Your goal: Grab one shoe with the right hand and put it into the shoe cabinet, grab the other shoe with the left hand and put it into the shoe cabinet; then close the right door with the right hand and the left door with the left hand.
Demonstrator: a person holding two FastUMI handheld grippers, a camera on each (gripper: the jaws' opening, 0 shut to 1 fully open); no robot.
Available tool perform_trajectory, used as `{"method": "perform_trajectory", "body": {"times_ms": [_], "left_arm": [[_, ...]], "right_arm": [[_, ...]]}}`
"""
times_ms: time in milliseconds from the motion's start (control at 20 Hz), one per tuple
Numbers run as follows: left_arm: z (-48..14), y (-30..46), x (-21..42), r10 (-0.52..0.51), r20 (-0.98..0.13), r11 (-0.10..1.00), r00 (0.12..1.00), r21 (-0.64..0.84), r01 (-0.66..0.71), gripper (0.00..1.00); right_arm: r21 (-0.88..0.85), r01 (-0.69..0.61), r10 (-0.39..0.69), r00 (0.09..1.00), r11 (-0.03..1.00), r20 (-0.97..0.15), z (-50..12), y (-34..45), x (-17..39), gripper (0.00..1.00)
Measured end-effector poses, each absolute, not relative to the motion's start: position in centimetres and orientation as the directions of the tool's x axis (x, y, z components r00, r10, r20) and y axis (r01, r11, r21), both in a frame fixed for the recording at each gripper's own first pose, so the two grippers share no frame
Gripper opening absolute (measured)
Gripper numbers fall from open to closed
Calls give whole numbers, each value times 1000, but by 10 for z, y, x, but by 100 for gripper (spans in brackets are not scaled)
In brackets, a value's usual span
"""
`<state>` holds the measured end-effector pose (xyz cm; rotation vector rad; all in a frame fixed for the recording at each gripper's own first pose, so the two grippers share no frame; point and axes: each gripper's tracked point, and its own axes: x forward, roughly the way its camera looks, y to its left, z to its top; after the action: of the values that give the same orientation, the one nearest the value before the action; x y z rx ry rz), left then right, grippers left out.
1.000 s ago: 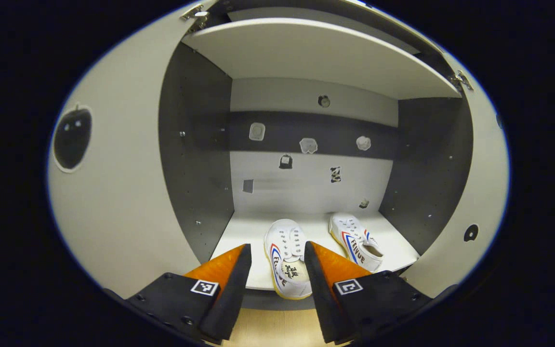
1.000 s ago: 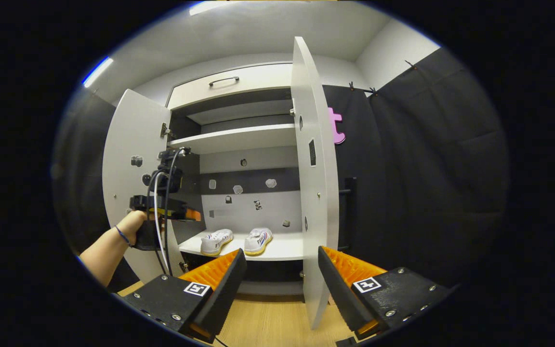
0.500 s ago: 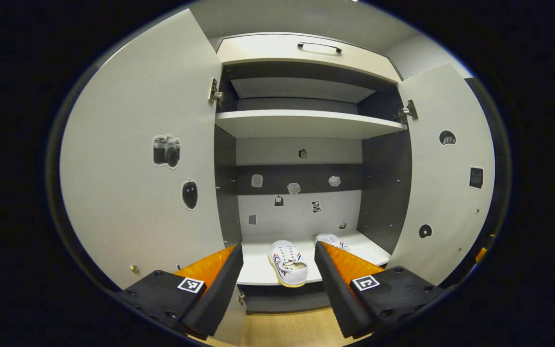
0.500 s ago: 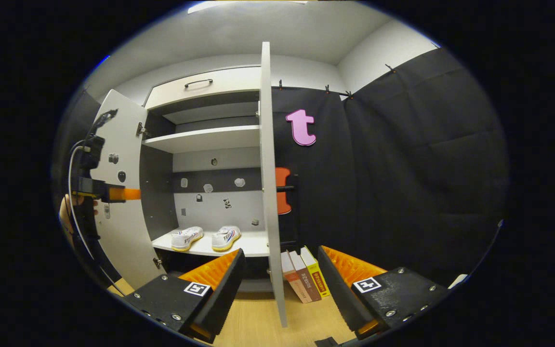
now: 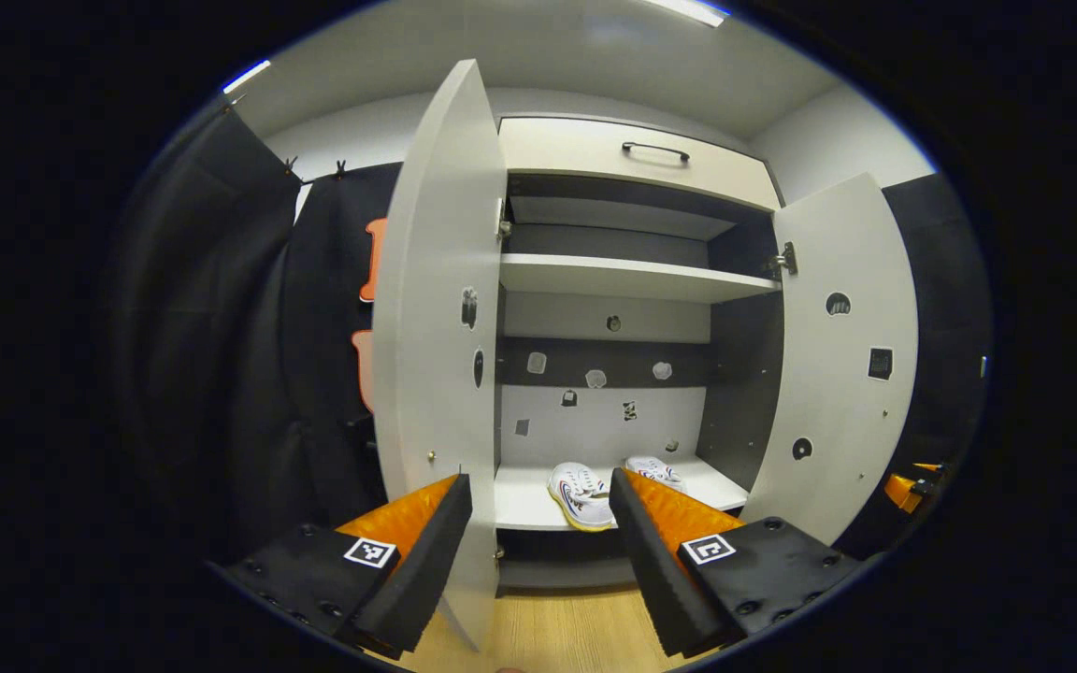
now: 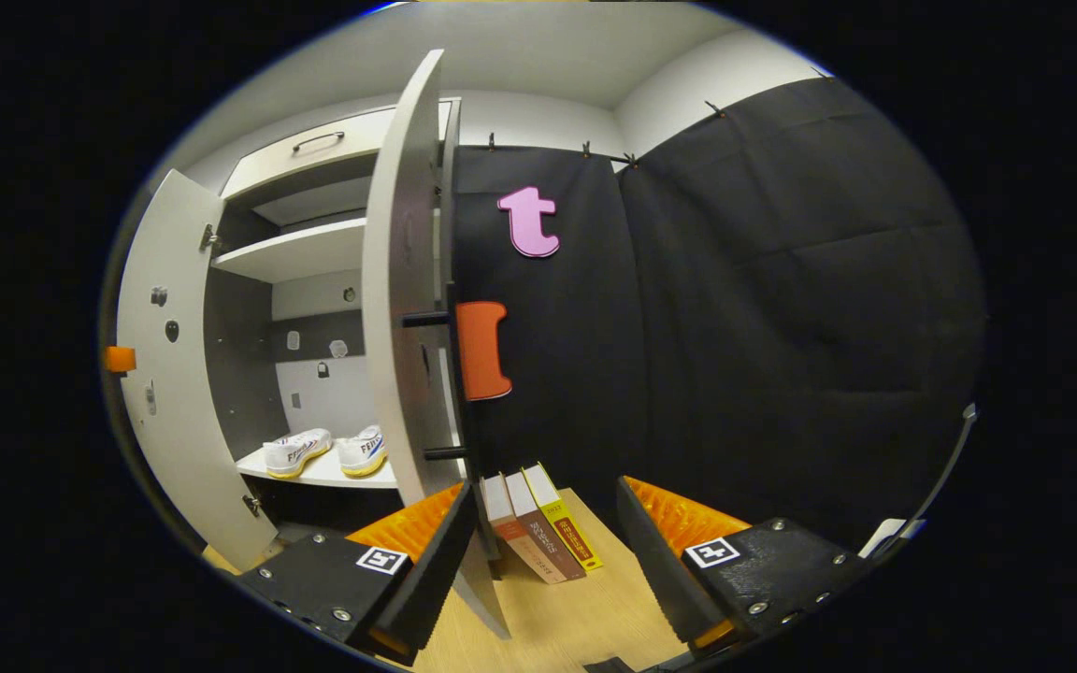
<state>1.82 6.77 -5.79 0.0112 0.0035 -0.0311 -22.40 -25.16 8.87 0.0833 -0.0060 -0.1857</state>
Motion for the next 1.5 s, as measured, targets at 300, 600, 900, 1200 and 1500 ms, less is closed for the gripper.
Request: {"method": "perform_trajectory", "body": {"times_ms": [300, 600, 900, 1200, 1500], "left_arm": [[-61, 87, -20, -29, 4, 999, 1000, -18, 29, 97], [-61, 114, -42, 27, 8, 1000, 1000, -4, -27, 97], [-58, 127, -50, 55, 12, 998, 998, -8, -55, 97], [-58, 127, -46, 60, 8, 998, 998, -13, -60, 99], [-58, 123, -42, 59, 10, 998, 998, -14, -59, 97]], "right_arm": [[42, 188, -189, 982, 981, 22, 74, -264, -188, 92], [73, 97, -98, 995, 993, 11, 67, -235, -183, 92], [59, 83, -83, 997, 995, 3, 63, -221, -186, 98], [61, 3, -4, 1000, 998, 5, 62, -182, -191, 88], [62, -133, 132, 991, 989, 8, 61, -121, -179, 88]]}}
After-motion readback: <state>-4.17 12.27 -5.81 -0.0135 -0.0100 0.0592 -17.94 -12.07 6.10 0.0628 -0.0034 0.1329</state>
